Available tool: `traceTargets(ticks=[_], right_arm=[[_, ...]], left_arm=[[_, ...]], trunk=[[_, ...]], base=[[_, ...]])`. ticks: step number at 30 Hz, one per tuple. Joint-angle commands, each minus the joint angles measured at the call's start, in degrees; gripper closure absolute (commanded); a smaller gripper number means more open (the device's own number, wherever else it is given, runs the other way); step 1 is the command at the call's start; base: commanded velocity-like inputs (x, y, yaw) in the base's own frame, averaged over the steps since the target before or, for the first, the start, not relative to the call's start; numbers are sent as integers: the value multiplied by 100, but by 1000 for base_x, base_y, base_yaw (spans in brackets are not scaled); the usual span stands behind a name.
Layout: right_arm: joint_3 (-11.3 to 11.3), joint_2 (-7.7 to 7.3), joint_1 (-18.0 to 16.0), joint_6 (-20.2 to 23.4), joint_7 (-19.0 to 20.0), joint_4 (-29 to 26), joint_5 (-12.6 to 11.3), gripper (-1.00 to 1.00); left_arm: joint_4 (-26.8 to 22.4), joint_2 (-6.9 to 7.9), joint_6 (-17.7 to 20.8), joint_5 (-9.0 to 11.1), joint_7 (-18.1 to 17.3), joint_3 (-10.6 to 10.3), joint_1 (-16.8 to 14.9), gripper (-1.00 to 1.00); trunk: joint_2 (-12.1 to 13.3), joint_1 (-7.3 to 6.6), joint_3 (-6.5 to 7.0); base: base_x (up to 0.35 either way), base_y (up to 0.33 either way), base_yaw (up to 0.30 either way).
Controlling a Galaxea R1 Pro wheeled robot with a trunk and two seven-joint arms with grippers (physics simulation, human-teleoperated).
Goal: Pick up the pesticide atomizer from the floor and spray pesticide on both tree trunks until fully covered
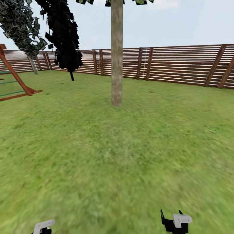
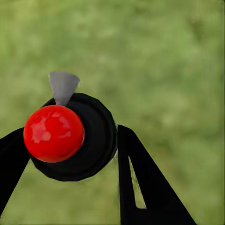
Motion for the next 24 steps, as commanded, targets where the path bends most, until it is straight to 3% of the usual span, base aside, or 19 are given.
traceTargets(ticks=[1,24], right_arm=[[-12,0,-4,-12,-48,7,62,-100],[-12,0,-4,-13,-47,7,62,-100]], left_arm=[[2,1,-14,-22,-34,50,-3,100],[2,-3,-14,-22,-34,50,-3,100]], trunk=[[-2,2,-5],[-2,2,-5]], base=[[340,0,0],[340,0,0]])
